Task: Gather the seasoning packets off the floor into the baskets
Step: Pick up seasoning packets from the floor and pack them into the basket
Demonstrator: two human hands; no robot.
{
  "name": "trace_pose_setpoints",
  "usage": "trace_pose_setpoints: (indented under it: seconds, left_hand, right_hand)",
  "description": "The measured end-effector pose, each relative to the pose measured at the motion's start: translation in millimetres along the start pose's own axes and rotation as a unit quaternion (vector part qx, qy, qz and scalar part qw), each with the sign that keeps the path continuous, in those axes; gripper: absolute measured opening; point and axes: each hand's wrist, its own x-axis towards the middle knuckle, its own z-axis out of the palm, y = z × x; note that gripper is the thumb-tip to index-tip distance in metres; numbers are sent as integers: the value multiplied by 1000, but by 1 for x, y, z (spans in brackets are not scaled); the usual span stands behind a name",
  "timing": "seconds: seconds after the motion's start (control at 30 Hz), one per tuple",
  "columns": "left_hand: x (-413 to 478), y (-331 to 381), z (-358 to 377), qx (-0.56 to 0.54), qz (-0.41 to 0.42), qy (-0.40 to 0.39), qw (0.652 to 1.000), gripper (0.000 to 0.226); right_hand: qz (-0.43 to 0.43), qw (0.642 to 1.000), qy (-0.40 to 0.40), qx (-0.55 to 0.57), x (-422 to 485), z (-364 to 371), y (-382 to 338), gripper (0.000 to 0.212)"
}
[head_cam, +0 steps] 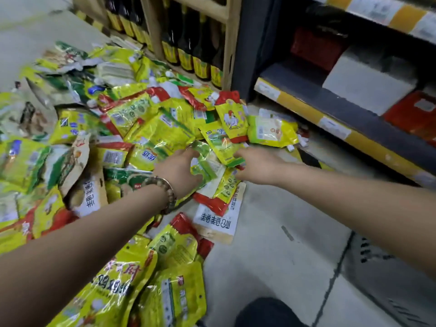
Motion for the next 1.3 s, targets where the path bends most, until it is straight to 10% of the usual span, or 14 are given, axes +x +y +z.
trace_pose_setpoints:
  seconds: [0.13, 0.3, 0.4, 0.53, 0.63, 0.73, 0.83, 1.0, 1.17, 1.3]
  left_hand:
    - [4, -30, 33, -43, -66, -13, 997, 52]
    - [-12, -72, 69, -60, -136, -20, 989, 44]
    - [-22, -84, 82, -117, -180, -12, 977, 43]
    - [-27, -91, 97, -227, -210, 25, 951, 37]
    - [-32, -90, 113, -326, -248, 45, 911, 30]
    - [-40, -83, 128, -394, -275, 47, 876, 22]
    - [-47, -74, 136, -540, -316, 28, 780, 19]
    - [-46, -47, 142, -782, -322, -67, 529, 31]
    - [-33, -25, 131, -875, -215, -47, 431, 63]
    - [-28, -30, 122, -852, -248, 9, 461, 33]
  right_hand:
    - [21, 982, -65, 174, 50, 54, -11, 61]
    - [-79, 996, 22, 45, 123, 86, -47, 74]
    - [-60, 984, 26, 165, 150, 94, -63, 91]
    - [31, 936, 78, 342, 165, 98, -56, 70]
    - [-11, 963, 41, 265, 154, 109, -40, 23]
    - [-73, 973, 85, 202, 134, 122, -29, 22]
    - [-75, 938, 117, 317, 104, 120, -22, 21]
    - [-12, 773, 90, 628, 45, 92, -10, 13]
    - [59, 646, -3, 761, 10, 108, -15, 16]
    - [100, 680, -55, 724, -5, 133, -16, 18]
